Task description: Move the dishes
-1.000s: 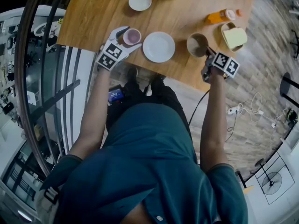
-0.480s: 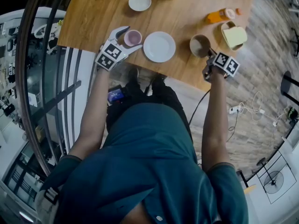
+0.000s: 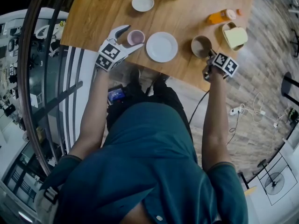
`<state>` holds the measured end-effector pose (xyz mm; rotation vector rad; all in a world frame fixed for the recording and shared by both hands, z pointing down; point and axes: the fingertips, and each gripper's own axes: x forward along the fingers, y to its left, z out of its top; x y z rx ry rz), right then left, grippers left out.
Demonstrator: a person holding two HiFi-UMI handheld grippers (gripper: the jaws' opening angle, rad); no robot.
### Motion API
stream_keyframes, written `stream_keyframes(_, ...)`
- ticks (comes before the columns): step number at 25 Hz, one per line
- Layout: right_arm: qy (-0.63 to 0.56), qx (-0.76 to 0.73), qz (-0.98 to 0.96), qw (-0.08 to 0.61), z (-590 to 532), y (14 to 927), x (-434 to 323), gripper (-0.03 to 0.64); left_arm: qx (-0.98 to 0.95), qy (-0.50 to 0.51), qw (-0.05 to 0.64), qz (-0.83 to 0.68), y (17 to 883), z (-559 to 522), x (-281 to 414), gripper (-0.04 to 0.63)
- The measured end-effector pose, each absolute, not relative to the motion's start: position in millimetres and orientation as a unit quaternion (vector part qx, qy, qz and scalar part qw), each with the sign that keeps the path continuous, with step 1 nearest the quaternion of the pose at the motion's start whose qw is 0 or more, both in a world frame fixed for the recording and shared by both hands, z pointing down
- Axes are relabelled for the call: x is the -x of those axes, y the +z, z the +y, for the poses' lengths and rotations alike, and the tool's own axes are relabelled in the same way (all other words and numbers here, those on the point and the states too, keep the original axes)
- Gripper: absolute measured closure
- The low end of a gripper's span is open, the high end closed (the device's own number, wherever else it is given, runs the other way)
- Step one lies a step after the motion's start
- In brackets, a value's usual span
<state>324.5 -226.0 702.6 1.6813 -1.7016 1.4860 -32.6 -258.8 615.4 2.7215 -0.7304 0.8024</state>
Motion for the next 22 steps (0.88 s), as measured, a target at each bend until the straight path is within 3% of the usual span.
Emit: stream_keyframes(22, 0.450, -0.627, -0.607, 0.193, -227.0, 662.1, -322.4, 0.561, -0.935, 0.166, 0.061, -0.309, 490.1, -278.7, 90.5, 0.277)
